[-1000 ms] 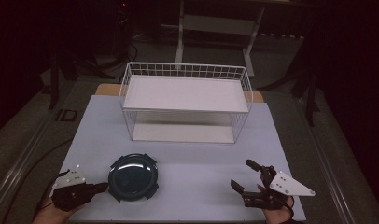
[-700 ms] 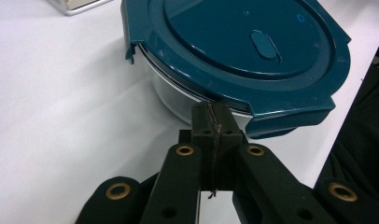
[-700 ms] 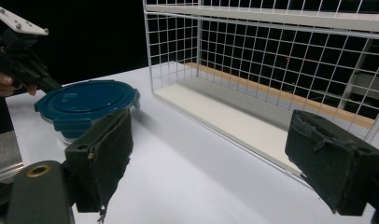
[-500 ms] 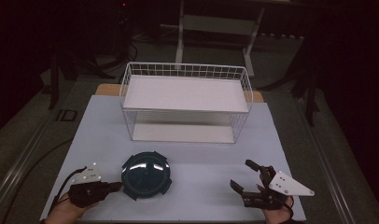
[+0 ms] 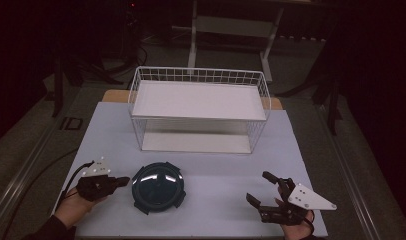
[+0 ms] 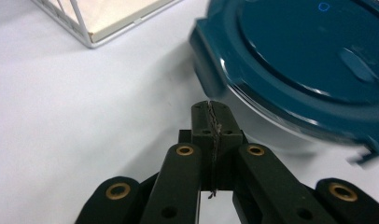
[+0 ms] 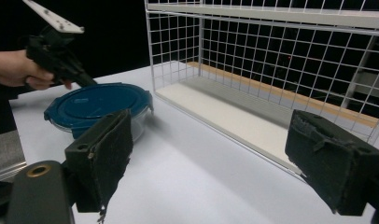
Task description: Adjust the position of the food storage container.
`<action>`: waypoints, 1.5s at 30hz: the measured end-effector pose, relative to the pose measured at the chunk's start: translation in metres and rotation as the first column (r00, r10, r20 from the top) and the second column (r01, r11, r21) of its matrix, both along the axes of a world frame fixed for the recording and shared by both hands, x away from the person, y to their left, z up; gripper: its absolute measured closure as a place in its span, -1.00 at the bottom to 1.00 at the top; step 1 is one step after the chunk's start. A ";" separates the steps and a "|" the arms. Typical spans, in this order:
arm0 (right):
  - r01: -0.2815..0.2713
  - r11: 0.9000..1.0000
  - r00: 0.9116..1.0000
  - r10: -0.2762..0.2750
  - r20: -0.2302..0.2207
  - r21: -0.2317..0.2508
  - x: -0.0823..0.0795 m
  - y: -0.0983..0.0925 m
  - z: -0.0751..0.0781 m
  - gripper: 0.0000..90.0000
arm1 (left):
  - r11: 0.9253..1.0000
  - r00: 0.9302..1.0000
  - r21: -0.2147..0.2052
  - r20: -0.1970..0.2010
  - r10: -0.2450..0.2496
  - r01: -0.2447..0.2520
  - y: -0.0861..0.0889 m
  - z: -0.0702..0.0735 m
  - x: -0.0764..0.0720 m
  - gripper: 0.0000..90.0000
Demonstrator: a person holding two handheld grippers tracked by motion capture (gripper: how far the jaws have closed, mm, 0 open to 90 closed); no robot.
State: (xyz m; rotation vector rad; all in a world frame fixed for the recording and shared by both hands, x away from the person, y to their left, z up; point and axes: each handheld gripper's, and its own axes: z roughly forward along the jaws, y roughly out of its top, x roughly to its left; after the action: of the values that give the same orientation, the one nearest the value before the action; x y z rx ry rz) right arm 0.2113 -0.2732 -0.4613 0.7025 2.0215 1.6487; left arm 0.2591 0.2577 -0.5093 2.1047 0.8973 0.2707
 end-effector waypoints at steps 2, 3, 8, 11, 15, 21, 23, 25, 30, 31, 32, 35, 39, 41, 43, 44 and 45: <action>-0.004 1.000 1.000 0.004 0.000 -0.001 0.000 0.000 0.000 -0.67 | 1.000 1.000 -0.017 -0.001 -0.012 0.012 -0.004 0.000 0.008 0.99; -0.004 1.000 1.000 0.004 0.001 -0.001 0.000 0.000 0.000 -0.67 | 0.999 1.000 -0.023 0.004 -0.023 0.023 -0.007 0.000 0.008 0.99; -0.001 1.000 1.000 0.001 -0.001 0.004 0.000 -0.001 0.000 -0.67 | 1.000 1.000 -0.021 0.013 -0.014 0.014 -0.008 0.004 0.006 0.99; -0.004 1.000 1.000 0.004 -0.002 0.003 0.000 0.000 0.000 -0.67 | 0.999 1.000 -0.025 0.010 -0.025 0.025 -0.011 0.004 0.002 0.99; -0.004 1.000 1.000 0.004 0.002 0.000 0.000 0.000 0.000 -0.67 | 0.998 0.999 -0.039 -0.005 -0.040 0.040 -0.017 0.004 -0.006 0.99; -0.005 1.000 1.000 0.005 -0.003 0.001 0.000 0.001 0.000 -0.67 | 0.996 0.997 -0.055 -0.024 -0.079 0.077 -0.028 0.003 -0.016 0.99; -0.005 1.000 1.000 0.005 -0.003 -0.001 0.000 0.001 0.000 -0.67 | 0.993 0.994 -0.036 -0.011 -0.112 0.112 -0.035 0.003 -0.023 0.99; -0.007 1.000 1.000 0.007 -0.005 -0.001 0.000 0.001 -0.001 -0.67 | 0.992 0.993 -0.051 -0.019 -0.118 0.117 -0.033 0.004 -0.023 0.99; -0.005 1.000 1.000 0.005 -0.003 0.001 0.000 0.001 -0.001 -0.67 | 0.990 0.992 -0.064 -0.007 -0.124 0.124 -0.033 0.007 -0.027 0.99; -0.005 1.000 1.000 0.005 -0.006 0.001 0.000 0.001 -0.001 -0.67 | 0.990 0.992 -0.064 -0.007 -0.124 0.124 -0.033 0.007 -0.027 0.99; -0.005 1.000 1.000 0.005 -0.007 0.001 0.001 0.001 -0.001 -0.67 | 0.990 0.993 -0.077 -0.012 -0.117 0.116 -0.034 0.008 -0.026 0.99; -0.007 1.000 1.000 0.007 -0.006 -0.003 0.000 0.002 -0.001 -0.67 | 0.988 0.992 -0.083 -0.015 -0.128 0.127 -0.038 0.008 -0.026 0.99; -0.005 1.000 1.000 0.005 -0.005 -0.004 0.000 0.002 -0.001 -0.67 | 0.986 0.990 -0.094 -0.022 -0.139 0.137 -0.047 0.007 -0.027 0.99; -0.005 1.000 1.000 0.005 -0.006 -0.004 0.000 0.002 -0.001 -0.67 | 0.983 0.987 -0.097 -0.023 -0.159 0.156 -0.059 0.007 -0.027 0.99; -0.006 1.000 1.000 0.006 -0.006 -0.004 0.000 0.002 -0.001 -0.67 | 0.983 0.987 -0.097 -0.023 -0.159 0.156 -0.059 0.007 -0.027 0.99; -0.005 1.000 1.000 0.005 -0.005 -0.004 0.000 0.002 -0.001 -0.67 | 0.980 0.985 -0.101 -0.023 -0.173 0.170 -0.068 0.007 -0.028 0.99; -0.005 1.000 1.000 0.005 -0.005 -0.005 0.000 0.002 -0.001 -0.67 | 0.979 0.983 -0.100 -0.024 -0.180 0.177 -0.076 0.007 -0.027 0.99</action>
State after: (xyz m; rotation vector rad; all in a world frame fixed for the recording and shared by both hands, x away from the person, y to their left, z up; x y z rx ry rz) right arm 0.2113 -0.2713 -0.4622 0.7014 2.0318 1.6462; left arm 0.2321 0.1813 -0.5019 2.0876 0.7191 0.0969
